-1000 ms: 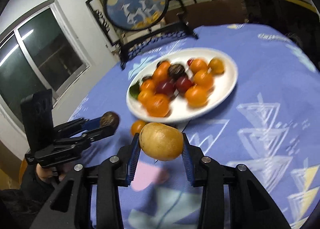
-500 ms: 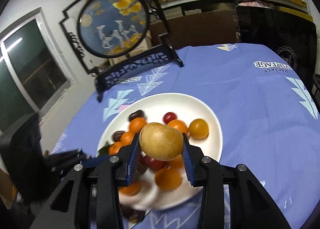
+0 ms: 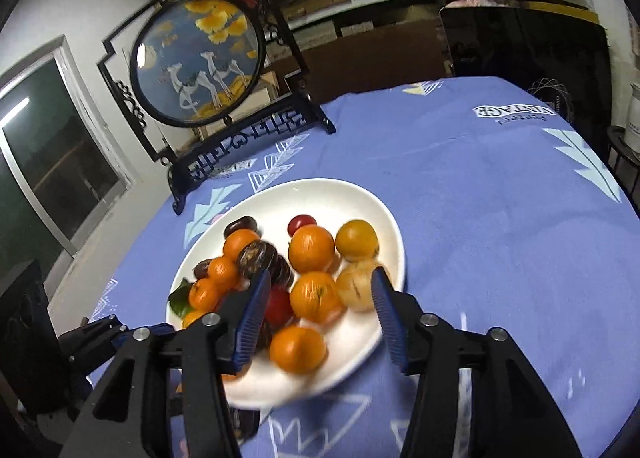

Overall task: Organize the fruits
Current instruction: 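Carry both fruits onto the white plate and open both tools, then grasp the last orange with the left tool while the right tool grasps the last dark brown fruit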

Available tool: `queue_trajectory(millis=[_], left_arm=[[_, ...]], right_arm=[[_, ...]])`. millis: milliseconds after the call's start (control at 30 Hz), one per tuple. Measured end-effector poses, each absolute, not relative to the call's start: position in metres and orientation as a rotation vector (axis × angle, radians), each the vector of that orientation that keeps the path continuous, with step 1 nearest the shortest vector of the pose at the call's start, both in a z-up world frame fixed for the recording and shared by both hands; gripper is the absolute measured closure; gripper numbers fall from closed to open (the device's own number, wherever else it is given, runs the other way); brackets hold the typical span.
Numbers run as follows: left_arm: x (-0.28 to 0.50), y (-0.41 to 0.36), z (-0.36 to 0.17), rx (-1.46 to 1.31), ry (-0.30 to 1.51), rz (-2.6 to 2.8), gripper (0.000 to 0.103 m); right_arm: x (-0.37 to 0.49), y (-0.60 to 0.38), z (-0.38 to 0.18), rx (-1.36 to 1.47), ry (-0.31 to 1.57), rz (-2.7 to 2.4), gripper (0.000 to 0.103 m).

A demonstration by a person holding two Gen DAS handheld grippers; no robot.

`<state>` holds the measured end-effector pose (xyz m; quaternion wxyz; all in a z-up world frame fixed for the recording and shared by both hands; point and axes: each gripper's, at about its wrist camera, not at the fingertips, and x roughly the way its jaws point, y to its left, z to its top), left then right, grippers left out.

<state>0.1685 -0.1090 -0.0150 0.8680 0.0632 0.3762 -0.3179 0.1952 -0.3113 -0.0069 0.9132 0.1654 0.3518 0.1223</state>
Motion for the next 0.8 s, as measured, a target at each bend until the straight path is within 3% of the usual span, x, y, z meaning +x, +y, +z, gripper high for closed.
queue_trajectory(millis=[400, 633, 800], left_arm=[[0.137, -0.091, -0.057, 0.244, 0.876, -0.578, 0.033], [0.156, -0.09, -0.064, 0.2, 0.923, -0.559, 0.053], [0.157, -0.092, -0.063, 0.206, 0.916, -0.546, 0.054]], right_arm=[[0.123, -0.312, -0.03, 0.328, 0.743, 0.262, 0.045], [0.1, -0.305, -0.029, 0.295, 0.747, 0.278, 0.045], [0.094, -0.305, -0.031, 0.299, 0.755, 0.274, 0.045]])
